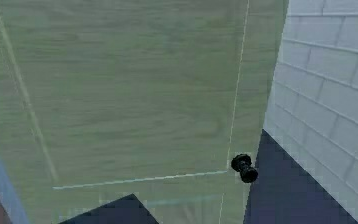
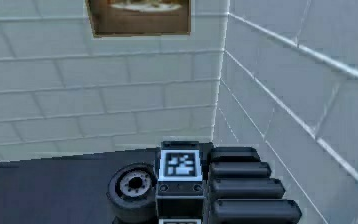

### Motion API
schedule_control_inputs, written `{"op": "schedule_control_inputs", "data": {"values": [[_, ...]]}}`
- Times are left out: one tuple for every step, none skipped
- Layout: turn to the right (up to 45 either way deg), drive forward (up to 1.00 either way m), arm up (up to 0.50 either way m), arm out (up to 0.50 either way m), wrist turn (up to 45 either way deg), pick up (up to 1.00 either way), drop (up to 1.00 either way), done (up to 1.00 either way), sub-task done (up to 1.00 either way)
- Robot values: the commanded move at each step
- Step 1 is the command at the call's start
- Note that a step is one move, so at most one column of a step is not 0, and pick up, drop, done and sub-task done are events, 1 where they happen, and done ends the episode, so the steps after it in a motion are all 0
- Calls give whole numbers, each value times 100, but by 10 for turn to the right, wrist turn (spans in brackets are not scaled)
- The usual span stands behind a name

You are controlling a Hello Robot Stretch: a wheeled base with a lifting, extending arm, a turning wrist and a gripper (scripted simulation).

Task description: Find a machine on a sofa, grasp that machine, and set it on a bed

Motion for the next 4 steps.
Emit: {"op": "schedule_control_inputs", "data": {"values": [[-450,0,0,0,0,0,0,0,0],[-30,0,0,0,0,0,0,0,0],[0,25,0,0,0,0,0,0,0],[-450,0,0,0,0,0,0,0,0]]}}
